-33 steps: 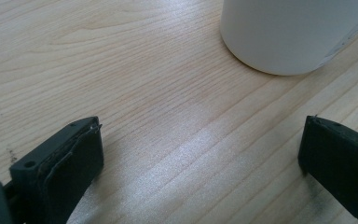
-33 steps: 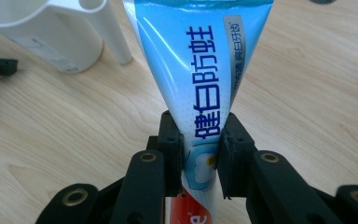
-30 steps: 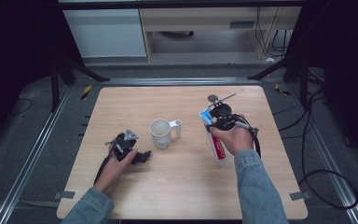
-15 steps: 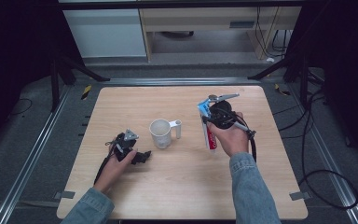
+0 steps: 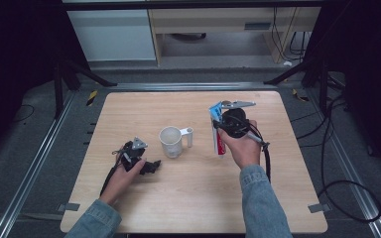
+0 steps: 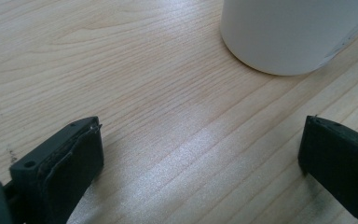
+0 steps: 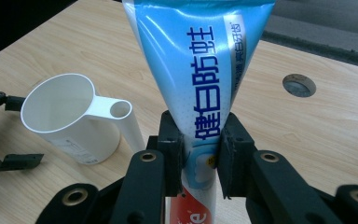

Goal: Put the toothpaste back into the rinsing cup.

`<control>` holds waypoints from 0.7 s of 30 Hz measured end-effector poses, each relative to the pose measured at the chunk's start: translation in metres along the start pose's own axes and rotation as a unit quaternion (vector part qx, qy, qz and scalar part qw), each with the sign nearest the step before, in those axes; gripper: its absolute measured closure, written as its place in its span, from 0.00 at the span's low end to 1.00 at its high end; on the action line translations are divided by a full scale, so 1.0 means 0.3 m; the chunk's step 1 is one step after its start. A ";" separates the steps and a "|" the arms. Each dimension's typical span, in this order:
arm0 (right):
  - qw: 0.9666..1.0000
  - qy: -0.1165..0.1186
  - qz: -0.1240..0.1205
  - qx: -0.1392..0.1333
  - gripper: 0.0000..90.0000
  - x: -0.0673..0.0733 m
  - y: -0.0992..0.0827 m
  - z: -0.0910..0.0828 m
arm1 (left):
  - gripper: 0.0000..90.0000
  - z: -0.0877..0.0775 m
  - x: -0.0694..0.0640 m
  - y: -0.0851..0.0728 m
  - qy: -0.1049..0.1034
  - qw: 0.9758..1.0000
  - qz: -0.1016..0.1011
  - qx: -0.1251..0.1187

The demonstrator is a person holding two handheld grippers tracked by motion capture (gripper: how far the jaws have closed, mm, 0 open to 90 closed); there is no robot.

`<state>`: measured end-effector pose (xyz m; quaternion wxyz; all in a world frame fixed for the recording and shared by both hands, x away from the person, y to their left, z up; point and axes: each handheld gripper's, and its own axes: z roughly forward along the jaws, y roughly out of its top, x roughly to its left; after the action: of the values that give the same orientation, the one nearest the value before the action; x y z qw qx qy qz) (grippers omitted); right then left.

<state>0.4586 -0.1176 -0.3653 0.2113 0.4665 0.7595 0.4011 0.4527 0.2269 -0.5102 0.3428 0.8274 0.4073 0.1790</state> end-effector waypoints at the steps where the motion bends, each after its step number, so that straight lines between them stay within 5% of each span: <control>1: 1.000 0.000 0.000 -0.003 0.82 0.000 0.000 -0.003 | 0.00 0.000 0.000 0.000 0.000 1.000 0.000 0.000; 21: 0.996 -0.011 0.020 -0.084 0.82 0.090 0.022 -0.056 | 0.00 0.001 0.000 0.001 0.002 1.000 0.000 0.000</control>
<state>0.4377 -0.0992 -0.3485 0.2501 0.4664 0.7117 0.4620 0.4532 0.2266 -0.5102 0.3425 0.8267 0.4083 0.1806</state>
